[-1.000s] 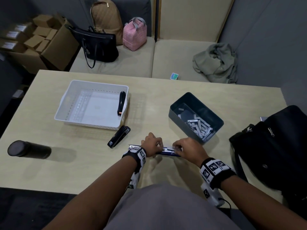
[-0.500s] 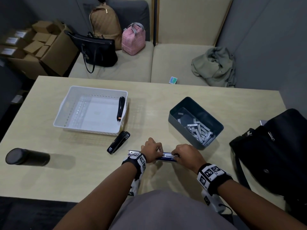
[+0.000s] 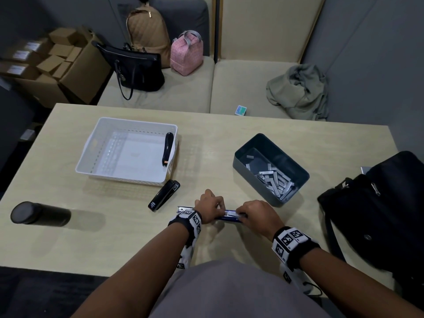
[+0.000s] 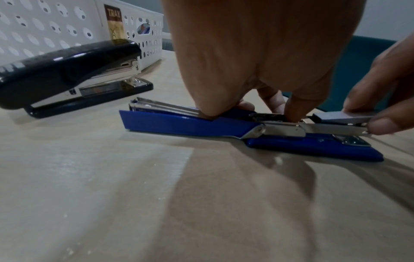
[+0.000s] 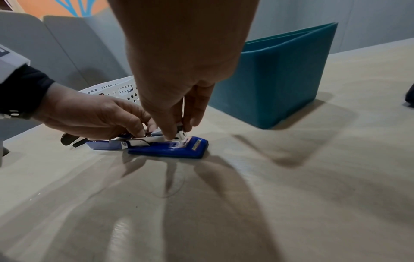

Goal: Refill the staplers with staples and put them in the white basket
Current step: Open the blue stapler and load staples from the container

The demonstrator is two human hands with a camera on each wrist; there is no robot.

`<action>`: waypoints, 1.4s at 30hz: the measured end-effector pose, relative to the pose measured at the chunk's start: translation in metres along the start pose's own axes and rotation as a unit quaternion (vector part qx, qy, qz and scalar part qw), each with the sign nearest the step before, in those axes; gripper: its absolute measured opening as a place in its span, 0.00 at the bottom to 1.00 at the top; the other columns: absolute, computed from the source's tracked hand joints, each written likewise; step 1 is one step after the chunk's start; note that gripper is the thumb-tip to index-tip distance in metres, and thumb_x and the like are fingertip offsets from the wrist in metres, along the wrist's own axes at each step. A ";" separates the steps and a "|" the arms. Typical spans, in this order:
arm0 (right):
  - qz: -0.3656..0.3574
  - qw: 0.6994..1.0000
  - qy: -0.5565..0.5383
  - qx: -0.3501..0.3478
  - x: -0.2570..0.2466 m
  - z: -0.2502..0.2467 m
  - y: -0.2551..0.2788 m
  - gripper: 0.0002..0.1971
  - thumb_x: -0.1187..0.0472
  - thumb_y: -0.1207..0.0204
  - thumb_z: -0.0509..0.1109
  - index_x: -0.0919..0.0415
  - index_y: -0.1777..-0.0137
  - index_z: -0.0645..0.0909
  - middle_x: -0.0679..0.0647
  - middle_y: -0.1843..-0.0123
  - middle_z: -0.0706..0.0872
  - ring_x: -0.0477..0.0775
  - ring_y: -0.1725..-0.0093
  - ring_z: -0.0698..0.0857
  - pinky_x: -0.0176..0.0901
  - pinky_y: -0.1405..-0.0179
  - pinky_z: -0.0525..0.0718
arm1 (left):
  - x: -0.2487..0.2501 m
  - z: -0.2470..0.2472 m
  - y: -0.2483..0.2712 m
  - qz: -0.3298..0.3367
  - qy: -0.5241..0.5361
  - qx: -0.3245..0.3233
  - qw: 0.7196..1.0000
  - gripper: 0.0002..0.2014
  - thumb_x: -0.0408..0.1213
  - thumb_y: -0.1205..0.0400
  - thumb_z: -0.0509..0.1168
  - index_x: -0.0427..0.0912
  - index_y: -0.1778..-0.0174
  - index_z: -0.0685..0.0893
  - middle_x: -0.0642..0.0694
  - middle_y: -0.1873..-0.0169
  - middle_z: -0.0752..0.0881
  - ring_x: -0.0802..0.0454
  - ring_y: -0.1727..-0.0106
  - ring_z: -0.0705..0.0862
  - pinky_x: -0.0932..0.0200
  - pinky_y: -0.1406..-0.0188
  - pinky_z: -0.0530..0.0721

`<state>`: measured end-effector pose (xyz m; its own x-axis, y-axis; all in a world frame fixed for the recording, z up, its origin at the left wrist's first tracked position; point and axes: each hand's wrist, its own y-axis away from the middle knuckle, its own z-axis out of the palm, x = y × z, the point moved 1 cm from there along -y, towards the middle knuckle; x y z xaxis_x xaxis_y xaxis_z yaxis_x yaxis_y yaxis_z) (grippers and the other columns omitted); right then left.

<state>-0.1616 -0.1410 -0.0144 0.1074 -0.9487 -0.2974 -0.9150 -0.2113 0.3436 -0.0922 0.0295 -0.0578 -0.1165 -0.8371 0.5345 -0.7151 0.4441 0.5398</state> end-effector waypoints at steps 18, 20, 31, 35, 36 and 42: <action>-0.003 1.000 0.022 -0.015 -0.001 0.006 -0.003 0.13 0.57 0.23 0.64 0.53 0.45 0.88 0.55 0.53 0.87 0.61 0.52 0.85 0.50 0.55 0.80 | 0.001 -0.003 -0.001 -0.001 -0.006 -0.015 1.000 0.07 0.41 0.25 0.70 0.48 0.53 0.86 0.48 0.48 0.68 0.47 0.41 0.74 0.48 0.38 0.70; -0.006 1.000 0.021 -0.013 -0.001 0.006 -0.003 0.13 0.57 0.23 0.64 0.52 0.44 0.88 0.55 0.53 0.87 0.61 0.51 0.85 0.51 0.55 0.80 | 0.000 -0.003 -0.002 0.000 -0.003 -0.020 1.000 0.06 0.41 0.25 0.70 0.48 0.53 0.86 0.48 0.48 0.68 0.47 0.41 0.74 0.48 0.38 0.71; -0.003 1.000 0.012 -0.007 -0.003 0.010 -0.003 0.12 0.57 0.23 0.65 0.55 0.47 0.88 0.56 0.54 0.87 0.61 0.52 0.85 0.53 0.55 0.83 | -0.006 -0.004 -0.008 0.002 0.001 -0.047 0.999 0.06 0.38 0.25 0.70 0.48 0.53 0.87 0.47 0.49 0.67 0.44 0.43 0.77 0.52 0.41 0.74; 0.004 1.000 0.004 -0.017 -0.003 0.011 -0.005 0.12 0.57 0.23 0.65 0.54 0.46 0.88 0.56 0.53 0.87 0.60 0.51 0.84 0.52 0.54 0.82 | -0.008 -0.004 -0.010 0.004 -0.001 -0.052 0.999 0.07 0.36 0.25 0.69 0.48 0.53 0.86 0.48 0.48 0.67 0.44 0.43 0.77 0.53 0.43 0.73; 0.005 1.000 0.000 -0.017 -0.002 0.011 -0.006 0.12 0.57 0.23 0.65 0.54 0.46 0.88 0.56 0.53 0.87 0.60 0.51 0.84 0.52 0.54 0.82 | -0.008 -0.004 -0.010 0.005 0.000 -0.052 0.999 0.07 0.36 0.25 0.69 0.48 0.53 0.86 0.48 0.48 0.67 0.44 0.43 0.77 0.53 0.43 0.74; 0.015 1.000 -0.010 -0.017 -0.002 0.015 -0.009 0.11 0.57 0.22 0.65 0.54 0.48 0.88 0.55 0.53 0.85 0.58 0.50 0.83 0.50 0.55 0.80 | -0.011 -0.004 -0.012 0.009 0.000 -0.055 0.998 0.07 0.37 0.25 0.69 0.48 0.52 0.87 0.47 0.48 0.67 0.43 0.43 0.77 0.49 0.39 0.76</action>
<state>-0.1594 -0.1333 -0.0301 0.0715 -0.9500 -0.3038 -0.9036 -0.1907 0.3836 -0.0802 0.0345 -0.0676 -0.1293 -0.8288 0.5443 -0.6332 0.4915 0.5979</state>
